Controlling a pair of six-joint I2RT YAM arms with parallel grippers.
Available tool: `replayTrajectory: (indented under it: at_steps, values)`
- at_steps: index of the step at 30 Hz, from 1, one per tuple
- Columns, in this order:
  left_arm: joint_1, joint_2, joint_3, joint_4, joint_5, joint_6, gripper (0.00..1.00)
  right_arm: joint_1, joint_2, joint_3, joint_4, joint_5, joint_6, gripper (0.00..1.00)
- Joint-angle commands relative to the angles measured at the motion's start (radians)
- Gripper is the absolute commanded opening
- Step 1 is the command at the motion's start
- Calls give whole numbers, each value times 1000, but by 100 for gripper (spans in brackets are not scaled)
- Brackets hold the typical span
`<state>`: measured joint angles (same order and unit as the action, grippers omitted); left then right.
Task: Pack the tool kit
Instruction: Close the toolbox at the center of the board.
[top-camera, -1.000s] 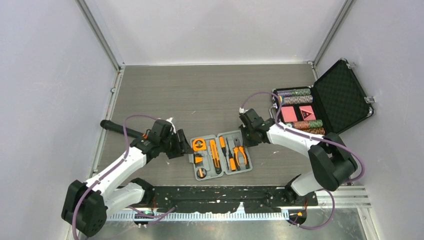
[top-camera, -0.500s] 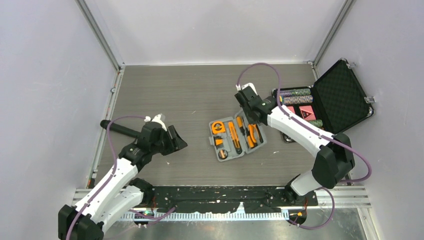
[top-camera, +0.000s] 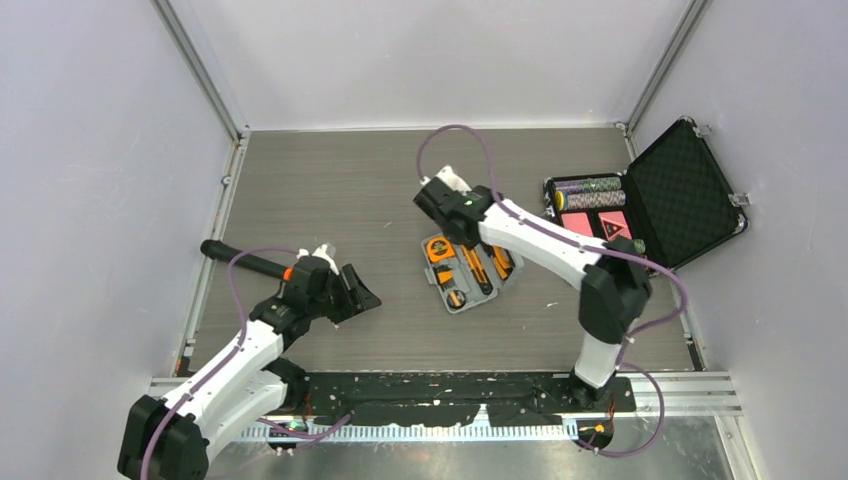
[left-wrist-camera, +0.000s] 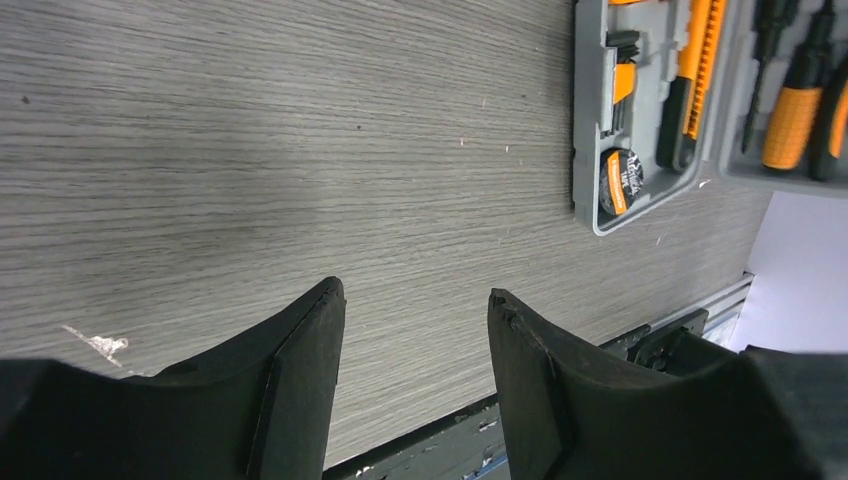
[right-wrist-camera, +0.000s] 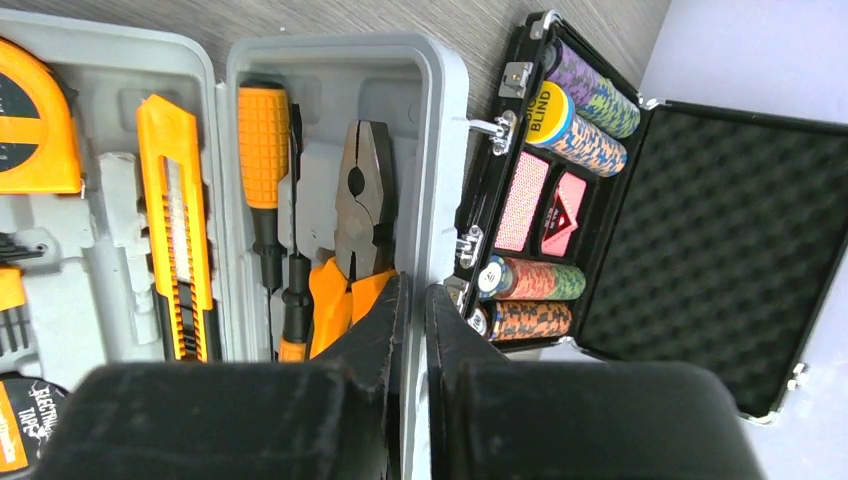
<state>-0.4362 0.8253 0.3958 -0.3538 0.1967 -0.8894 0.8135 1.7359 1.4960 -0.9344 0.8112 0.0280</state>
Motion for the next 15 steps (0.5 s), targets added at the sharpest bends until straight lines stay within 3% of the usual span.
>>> replayTrajectory:
  at_steps: [1, 5, 9, 15]
  values:
    - [5, -14, -26, 112, 19, -22, 55, 70, 121, 142, -78, 171, 2, 5]
    - [5, -3, -56, 170, 29, -44, 53, 138, 241, 238, -160, 198, 52, 6]
    - [5, 55, -88, 273, 45, -85, 39, 195, 306, 310, -209, 176, 91, 5]
    - [2, 254, -141, 579, 130, -199, 29, 270, 358, 360, -237, 151, 121, 5]
